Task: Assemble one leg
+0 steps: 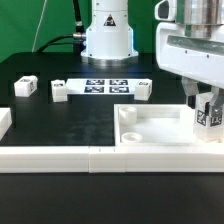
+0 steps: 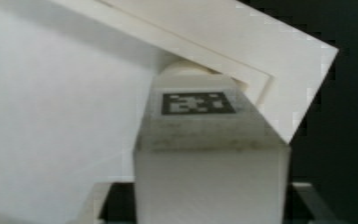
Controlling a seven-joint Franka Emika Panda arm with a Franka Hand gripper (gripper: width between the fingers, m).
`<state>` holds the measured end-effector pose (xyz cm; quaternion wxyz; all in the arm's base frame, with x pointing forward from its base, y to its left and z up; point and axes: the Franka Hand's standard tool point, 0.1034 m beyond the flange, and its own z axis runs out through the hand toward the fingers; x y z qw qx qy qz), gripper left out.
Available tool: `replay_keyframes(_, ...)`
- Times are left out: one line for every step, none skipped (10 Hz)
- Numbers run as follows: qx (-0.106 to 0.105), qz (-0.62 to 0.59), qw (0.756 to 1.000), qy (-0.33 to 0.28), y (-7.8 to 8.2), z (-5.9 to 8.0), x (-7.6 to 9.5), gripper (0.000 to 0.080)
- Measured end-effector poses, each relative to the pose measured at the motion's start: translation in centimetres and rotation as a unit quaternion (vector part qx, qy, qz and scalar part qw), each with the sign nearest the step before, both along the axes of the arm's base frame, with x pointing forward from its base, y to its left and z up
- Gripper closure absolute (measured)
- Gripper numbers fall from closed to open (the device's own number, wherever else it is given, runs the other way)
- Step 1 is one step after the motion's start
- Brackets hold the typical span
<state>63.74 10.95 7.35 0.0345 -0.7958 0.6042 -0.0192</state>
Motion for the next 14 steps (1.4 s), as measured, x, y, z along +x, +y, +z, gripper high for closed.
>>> replay_keyframes(0.004, -0.033, 0.999, 0.002, -0.1, 0.0, -0.1, 0.0508)
replay_keyframes(0.004, -0.031, 1.0, 0.002, 0.0, -0.1, -0.1, 0.0508)
replay_keyframes(0.003, -0.003, 1.0, 0.001, 0.1, -0.1, -0.1, 0.0332)
replay_keyframes(0.001, 0.019, 1.0, -0.002, 0.5, -0.3, -0.2, 0.0213)
replay_keyframes(-0.001, 0.044, 0.999, -0.001, 0.7, -0.5, -0.3, 0.0166)
replay_keyframes(-0.005, 0.101, 0.995, -0.004, 0.7, -0.5, -0.3, 0.0166)
replay_keyframes(-0.008, 0.162, 0.987, -0.006, 1.0, -0.5, -0.3, 0.0153)
replay_keyframes(-0.012, 0.226, 0.974, -0.005, 1.3, -0.3, -0.3, 0.0153)
replay_keyframes(-0.017, 0.284, 0.958, -0.014, 1.3, -0.1, 0.0, 0.015)
replay_keyframes(-0.021, 0.339, 0.94, -0.017, 1.1, 0.0, 0.2, 0.015)
replay_keyframes(-0.025, 0.39, 0.92, -0.019, 0.9, 0.1, 0.3, 0.015)
replay_keyframes(-0.029, 0.427, 0.904, -0.02, 1.0, 0.1, 0.3, 0.015)
replay_keyframes(-0.038, 0.482, 0.875, -0.02, 1.2, 0.1, 0.3, 0.015)
replay_keyframes(-0.046, 0.532, 0.845, -0.019, 1.3, 0.2, 0.3, 0.015)
